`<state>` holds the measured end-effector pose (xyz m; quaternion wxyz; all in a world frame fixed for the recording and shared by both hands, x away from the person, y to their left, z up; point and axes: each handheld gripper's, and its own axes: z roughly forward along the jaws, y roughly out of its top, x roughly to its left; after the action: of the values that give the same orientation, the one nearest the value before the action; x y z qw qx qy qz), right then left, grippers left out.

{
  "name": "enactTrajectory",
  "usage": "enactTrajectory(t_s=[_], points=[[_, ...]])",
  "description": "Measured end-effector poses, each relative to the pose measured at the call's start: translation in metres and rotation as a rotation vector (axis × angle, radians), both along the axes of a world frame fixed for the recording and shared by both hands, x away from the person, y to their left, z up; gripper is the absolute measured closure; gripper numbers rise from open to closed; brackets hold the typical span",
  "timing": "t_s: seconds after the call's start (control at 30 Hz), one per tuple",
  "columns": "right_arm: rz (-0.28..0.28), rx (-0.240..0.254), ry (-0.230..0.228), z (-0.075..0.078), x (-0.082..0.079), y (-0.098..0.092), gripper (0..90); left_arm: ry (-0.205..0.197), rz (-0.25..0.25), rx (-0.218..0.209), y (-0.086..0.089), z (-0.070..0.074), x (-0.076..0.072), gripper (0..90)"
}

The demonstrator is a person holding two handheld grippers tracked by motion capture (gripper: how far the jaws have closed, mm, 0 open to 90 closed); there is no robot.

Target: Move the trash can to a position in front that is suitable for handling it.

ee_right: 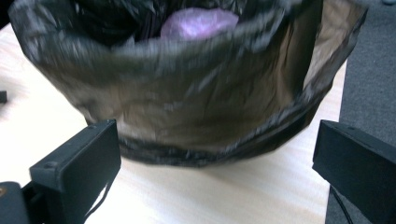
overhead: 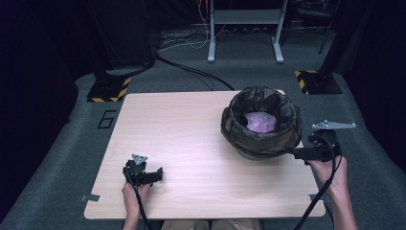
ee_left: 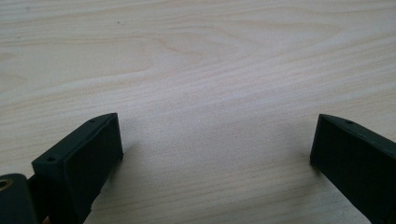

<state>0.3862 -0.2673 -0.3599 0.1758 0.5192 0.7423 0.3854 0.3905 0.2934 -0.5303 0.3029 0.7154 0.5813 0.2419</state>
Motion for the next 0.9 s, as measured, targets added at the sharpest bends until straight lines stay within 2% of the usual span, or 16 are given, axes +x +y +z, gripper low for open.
enactTrajectory(t_s=[0.07, 0.1, 0.4, 0.6, 0.77, 0.87, 0.9], points=[[0.002, -0.001, -0.007, 0.003, 0.002, 0.000, 0.3, 0.000, 0.000, 0.000, 0.000, 0.000, 0.000, 1.8], [0.003, -0.003, -0.010, 0.009, 0.008, 0.001, 0.3, 0.000, 0.000, 0.000, 0.000, 0.000, 0.000, 1.9], [-0.016, -0.013, -0.002, 0.027, 0.041, 0.006, 1.9, -0.001, -0.003, 0.002, 0.000, 0.000, 0.000, 2.0], [-0.029, -0.026, 0.015, 0.033, 0.063, 0.008, 16.0, -0.001, -0.002, 0.002, 0.000, 0.000, 0.000, 2.0], [-0.073, -0.019, 0.050, 0.025, 0.080, 0.003, 25.4, -0.001, -0.003, 0.002, 0.000, 0.000, 0.000, 2.0], [-0.088, -0.012, 0.060, 0.021, 0.084, 0.001, 29.8, -0.001, -0.003, 0.002, 0.000, 0.000, 0.000, 2.1], [-0.100, 0.004, 0.073, 0.017, 0.088, -0.001, 34.9, -0.001, -0.003, 0.002, 0.000, 0.000, 0.000, 2.1]])
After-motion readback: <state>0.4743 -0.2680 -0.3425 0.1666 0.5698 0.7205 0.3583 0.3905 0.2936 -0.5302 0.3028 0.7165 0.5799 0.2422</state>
